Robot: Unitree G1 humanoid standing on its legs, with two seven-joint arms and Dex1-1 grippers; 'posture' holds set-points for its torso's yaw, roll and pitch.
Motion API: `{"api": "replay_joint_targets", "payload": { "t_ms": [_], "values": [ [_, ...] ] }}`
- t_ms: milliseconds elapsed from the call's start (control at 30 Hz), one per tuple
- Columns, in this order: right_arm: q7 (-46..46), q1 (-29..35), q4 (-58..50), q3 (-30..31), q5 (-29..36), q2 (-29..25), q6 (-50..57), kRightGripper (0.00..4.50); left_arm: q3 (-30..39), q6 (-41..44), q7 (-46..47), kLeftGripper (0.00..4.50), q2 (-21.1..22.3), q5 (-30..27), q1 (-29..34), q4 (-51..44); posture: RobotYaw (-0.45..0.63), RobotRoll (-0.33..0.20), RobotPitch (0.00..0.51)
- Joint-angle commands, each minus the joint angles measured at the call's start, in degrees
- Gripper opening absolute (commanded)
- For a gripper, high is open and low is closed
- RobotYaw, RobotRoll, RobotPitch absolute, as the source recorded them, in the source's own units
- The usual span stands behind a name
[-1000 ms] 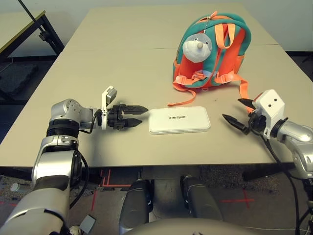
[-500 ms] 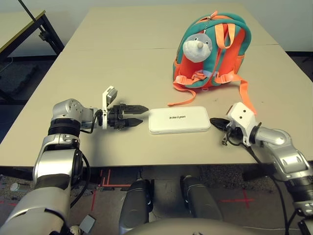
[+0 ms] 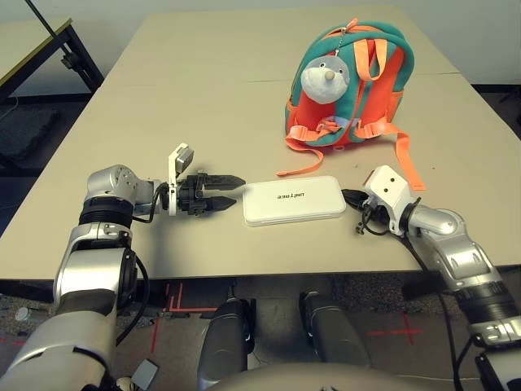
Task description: Put the pencil case into the backpack and zip it.
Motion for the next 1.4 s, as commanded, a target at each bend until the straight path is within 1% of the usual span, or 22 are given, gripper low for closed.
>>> {"api": "replay_joint_targets", "payload": {
  "t_ms": [33, 300, 500, 633, 833, 1133, 1233, 1400],
  "values": [
    [-0.12, 0.00, -2.10, 2.16, -0.27, 1.08, 1.18, 0.01, -1.31, -0.07, 0.60, 4.50, -0.57, 1.56, 0.04, 0.37, -0.25, 0.000, 0.144],
    [-1.44, -0.22, -2.67, 2.91, -0.91, 2.20, 3.06, 0.01, -1.96, 1.33, 0.80, 4.50, -0.80, 1.17, 1.49, -2.10, -0.25, 0.000, 0.146],
    [-2.20, -0.67, -2.52, 3.15, -1.33, 3.27, 3.67, 0.01, -4.88, 4.77, 1.11, 4.50, -1.24, -0.57, 5.40, -11.59, -0.24, 0.000, 0.149],
    [-2.15, -0.69, -2.46, 3.10, -1.36, 3.39, 3.71, 0.01, -4.40, 6.94, 2.38, 4.50, -2.13, -1.43, 7.26, -15.91, -0.24, 0.000, 0.149],
    [-2.50, -1.73, -2.12, 3.39, -1.30, 4.64, 4.79, 0.01, -2.24, 7.72, 4.47, 4.50, -3.53, -1.48, 7.22, -16.55, -0.24, 0.000, 0.150],
    [-2.94, -1.76, -2.01, 3.42, -1.56, 5.60, 5.27, 0.01, -1.72, 8.44, 5.06, 4.50, -3.52, -2.20, 7.74, -18.68, -0.23, 0.000, 0.148],
    [-3.02, -1.70, -1.88, 3.31, -1.60, 5.57, 5.20, 0.00, -2.04, 8.46, 5.04, 3.93, -3.40, -2.52, 8.04, -19.58, -0.23, 0.000, 0.149],
    [-3.27, -1.64, -1.62, 3.28, -1.59, 5.51, 5.09, 0.00, -2.49, 8.49, 4.62, 2.07, -2.99, -3.18, 8.27, -20.94, -0.23, 0.000, 0.149]
  ]
}}
